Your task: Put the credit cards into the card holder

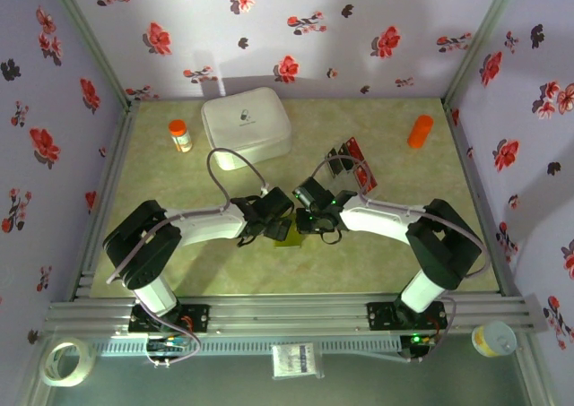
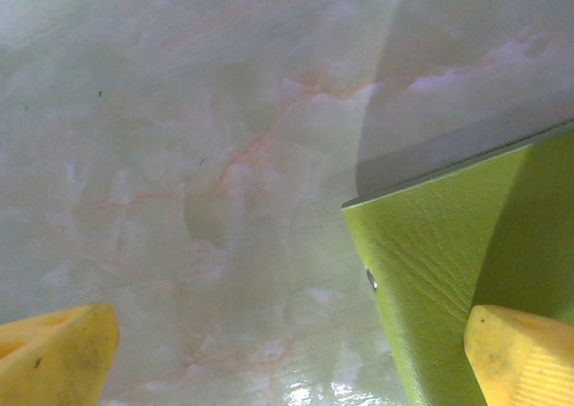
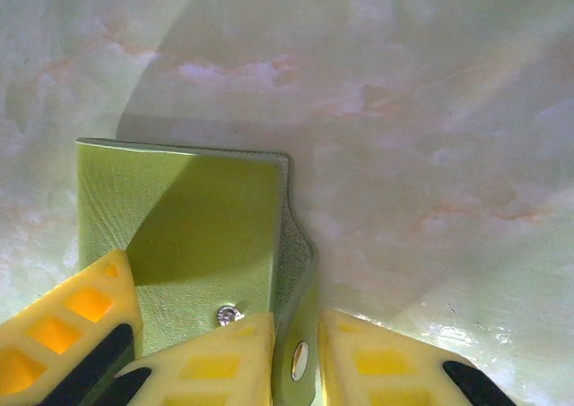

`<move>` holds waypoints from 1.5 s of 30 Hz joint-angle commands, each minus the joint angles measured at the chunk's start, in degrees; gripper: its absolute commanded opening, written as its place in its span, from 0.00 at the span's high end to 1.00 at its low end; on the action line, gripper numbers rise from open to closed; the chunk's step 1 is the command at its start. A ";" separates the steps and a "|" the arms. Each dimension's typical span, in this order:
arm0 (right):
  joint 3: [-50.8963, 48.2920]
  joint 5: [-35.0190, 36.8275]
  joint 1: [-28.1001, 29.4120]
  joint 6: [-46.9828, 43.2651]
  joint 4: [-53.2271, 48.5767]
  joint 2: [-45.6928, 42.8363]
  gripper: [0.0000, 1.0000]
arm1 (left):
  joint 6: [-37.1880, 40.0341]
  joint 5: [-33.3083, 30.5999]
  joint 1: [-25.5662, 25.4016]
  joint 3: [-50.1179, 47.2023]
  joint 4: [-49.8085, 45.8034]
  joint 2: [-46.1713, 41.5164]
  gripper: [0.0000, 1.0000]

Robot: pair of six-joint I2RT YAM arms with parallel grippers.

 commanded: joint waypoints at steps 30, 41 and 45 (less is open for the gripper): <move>-3.21 -6.39 -0.72 5.06 8.55 -2.15 1.00 | -1.90 -2.05 -0.12 -2.97 -2.06 1.47 0.00; -5.04 -8.58 -0.65 8.05 13.74 0.19 1.00 | -2.45 -2.05 -0.10 -3.99 -1.18 0.35 0.00; -6.14 -8.58 -0.41 8.68 14.46 0.76 1.00 | -3.22 -2.03 0.06 -4.34 -0.95 -0.55 0.00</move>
